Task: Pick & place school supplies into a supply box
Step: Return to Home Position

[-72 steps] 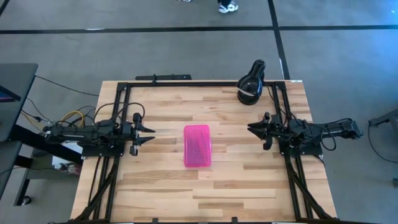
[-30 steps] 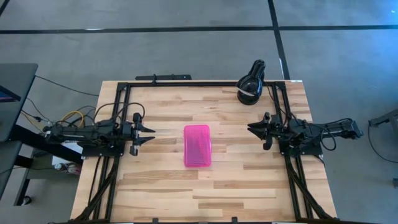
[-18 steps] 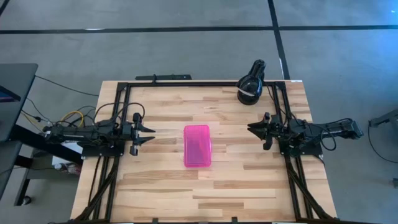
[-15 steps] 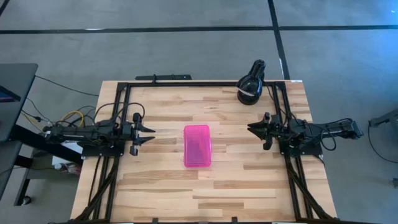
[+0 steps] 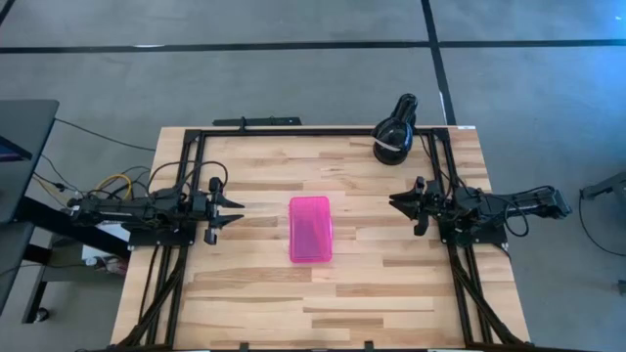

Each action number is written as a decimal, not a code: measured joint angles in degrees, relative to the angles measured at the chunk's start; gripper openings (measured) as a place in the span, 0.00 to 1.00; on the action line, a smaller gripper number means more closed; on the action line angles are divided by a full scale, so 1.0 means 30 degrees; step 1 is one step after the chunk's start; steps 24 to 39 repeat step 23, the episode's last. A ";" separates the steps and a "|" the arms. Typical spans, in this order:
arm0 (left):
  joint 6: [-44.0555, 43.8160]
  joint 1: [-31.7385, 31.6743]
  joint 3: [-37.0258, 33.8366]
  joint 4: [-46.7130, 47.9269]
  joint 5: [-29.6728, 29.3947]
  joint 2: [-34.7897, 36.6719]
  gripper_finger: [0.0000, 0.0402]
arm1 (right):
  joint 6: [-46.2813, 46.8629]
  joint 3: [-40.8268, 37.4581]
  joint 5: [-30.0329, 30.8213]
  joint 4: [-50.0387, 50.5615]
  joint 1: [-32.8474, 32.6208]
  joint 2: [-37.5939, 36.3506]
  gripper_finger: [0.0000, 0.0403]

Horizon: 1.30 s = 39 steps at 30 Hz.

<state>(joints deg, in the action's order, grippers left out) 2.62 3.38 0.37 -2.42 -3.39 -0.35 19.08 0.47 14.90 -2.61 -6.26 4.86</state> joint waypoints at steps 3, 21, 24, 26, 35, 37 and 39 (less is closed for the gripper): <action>0.0093 0.0005 0.0005 -0.0007 -0.0002 -0.0004 0.28 | -0.0002 0.0000 0.0000 0.0000 0.0000 -0.0005 0.23; -0.0029 0.0005 -0.0001 0.0000 0.0005 -0.0005 0.28 | 0.0000 0.0000 0.0000 0.0003 0.0000 -0.0003 0.23; -0.0154 0.0004 -0.0002 0.0000 0.0005 -0.0005 0.28 | -0.0001 0.0000 0.0000 0.0006 0.0001 -0.0004 0.23; -0.0154 0.0004 -0.0002 0.0000 0.0005 -0.0005 0.28 | -0.0001 0.0000 0.0000 0.0006 0.0001 -0.0004 0.23; -0.0154 0.0004 -0.0002 0.0000 0.0005 -0.0005 0.28 | -0.0001 0.0000 0.0000 0.0006 0.0001 -0.0004 0.23; -0.0154 0.0004 -0.0002 0.0000 0.0005 -0.0005 0.28 | -0.0001 0.0000 0.0000 0.0006 0.0001 -0.0004 0.23; -0.0154 0.0004 -0.0002 0.0000 0.0005 -0.0005 0.28 | -0.0001 0.0000 0.0000 0.0006 0.0001 -0.0004 0.23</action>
